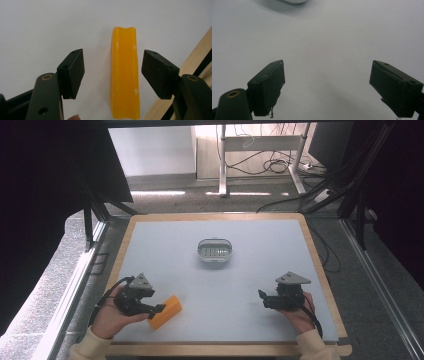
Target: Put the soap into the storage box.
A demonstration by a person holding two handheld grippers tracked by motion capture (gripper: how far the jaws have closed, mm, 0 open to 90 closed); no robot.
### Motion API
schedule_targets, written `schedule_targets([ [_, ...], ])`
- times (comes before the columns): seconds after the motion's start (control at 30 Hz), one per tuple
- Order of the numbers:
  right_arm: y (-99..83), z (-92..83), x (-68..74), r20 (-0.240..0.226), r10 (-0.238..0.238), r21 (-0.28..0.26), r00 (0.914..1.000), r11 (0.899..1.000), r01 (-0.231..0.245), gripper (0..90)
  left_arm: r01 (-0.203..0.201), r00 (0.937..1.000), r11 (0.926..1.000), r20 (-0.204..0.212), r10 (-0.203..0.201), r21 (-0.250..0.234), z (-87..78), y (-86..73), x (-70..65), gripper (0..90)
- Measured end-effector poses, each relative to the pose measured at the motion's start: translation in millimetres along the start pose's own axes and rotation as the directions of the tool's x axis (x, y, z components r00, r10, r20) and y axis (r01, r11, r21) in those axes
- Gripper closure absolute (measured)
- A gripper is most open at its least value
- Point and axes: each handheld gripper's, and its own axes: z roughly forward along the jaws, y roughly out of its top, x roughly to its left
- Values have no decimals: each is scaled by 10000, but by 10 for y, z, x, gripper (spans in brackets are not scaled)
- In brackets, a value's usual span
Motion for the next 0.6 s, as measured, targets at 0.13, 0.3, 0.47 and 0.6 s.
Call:
schedule_targets([
  [0.13, -1, 1, 4, 35, -57, 32, 10000, 10000, 57, 135, -54, 9999, 9999, 85, 53, 152, 50, 5, -12, 349],
  [0.3, 2, -10, 4, 189, -179, -10, 9997, 9998, 179, 135, -127, 9997, 9982, 201, 116, 588, 201, 14, -55, 352],
  [0.47, -3, -8, -6, 189, -160, 15, 9997, 9999, 160, 134, -155, 9997, 9954, 193, 138, 940, 308, 17, -62, 357],
  [0.6, -5, -4, 3, 230, -240, 39, 9994, 9997, 239, 134, -133, 9998, 9945, 128, 120, 1037, 348, 17, -59, 365],
])
